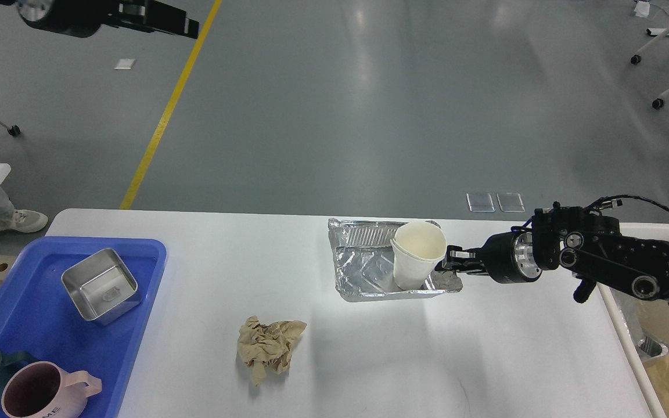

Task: Tidy desktop
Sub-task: 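Release the cup and raise the left gripper away, then lower the left gripper onto the crumpled beige paper and grasp it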

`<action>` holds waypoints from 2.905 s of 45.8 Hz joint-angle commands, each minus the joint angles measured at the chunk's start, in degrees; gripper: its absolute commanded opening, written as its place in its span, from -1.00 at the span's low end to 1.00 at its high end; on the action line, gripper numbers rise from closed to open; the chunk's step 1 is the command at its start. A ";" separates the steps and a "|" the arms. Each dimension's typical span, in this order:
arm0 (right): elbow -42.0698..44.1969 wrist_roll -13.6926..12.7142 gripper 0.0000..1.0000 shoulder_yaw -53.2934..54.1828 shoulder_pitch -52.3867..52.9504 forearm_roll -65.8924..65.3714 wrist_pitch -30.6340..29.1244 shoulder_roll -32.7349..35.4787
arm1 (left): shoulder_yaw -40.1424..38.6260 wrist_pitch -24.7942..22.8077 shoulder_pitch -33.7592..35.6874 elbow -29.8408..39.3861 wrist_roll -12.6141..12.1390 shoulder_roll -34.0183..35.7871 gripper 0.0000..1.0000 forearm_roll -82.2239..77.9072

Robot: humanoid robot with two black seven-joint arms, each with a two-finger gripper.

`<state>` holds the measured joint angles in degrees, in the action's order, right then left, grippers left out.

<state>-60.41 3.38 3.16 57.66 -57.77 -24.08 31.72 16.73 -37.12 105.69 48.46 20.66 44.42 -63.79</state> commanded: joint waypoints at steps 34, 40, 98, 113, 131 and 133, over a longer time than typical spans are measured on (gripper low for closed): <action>-0.15 -0.04 -1.00 -0.09 -0.09 0.20 0.00 0.27 | 0.93 15.24 -16.31 40.92 -2.38 30.62 0.57 -11.08; -0.15 -0.04 -1.00 -0.26 -0.18 0.20 0.00 0.27 | 0.49 13.48 -16.31 45.49 -2.12 38.88 0.57 -13.29; 0.12 -0.04 -1.00 -0.97 -0.35 0.12 0.00 -0.43 | 3.83 16.37 -23.95 44.37 -5.37 36.63 0.58 -18.21; 0.20 0.04 -1.00 -0.97 -0.62 0.12 0.00 -0.61 | 3.66 23.14 -38.63 29.60 -11.35 7.62 0.58 -18.39; 0.29 0.04 -1.00 -1.23 -0.71 0.03 0.00 -0.34 | 4.18 24.29 -41.45 29.15 -11.08 -4.61 0.59 -18.47; 0.38 -0.04 -1.00 -1.23 -0.71 0.03 0.00 -0.43 | 4.18 24.29 -41.45 29.15 -11.08 -5.13 0.59 -18.39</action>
<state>-60.12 3.38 1.97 56.96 -57.73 -24.08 31.37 20.75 -12.80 64.35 77.58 9.43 40.81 -82.20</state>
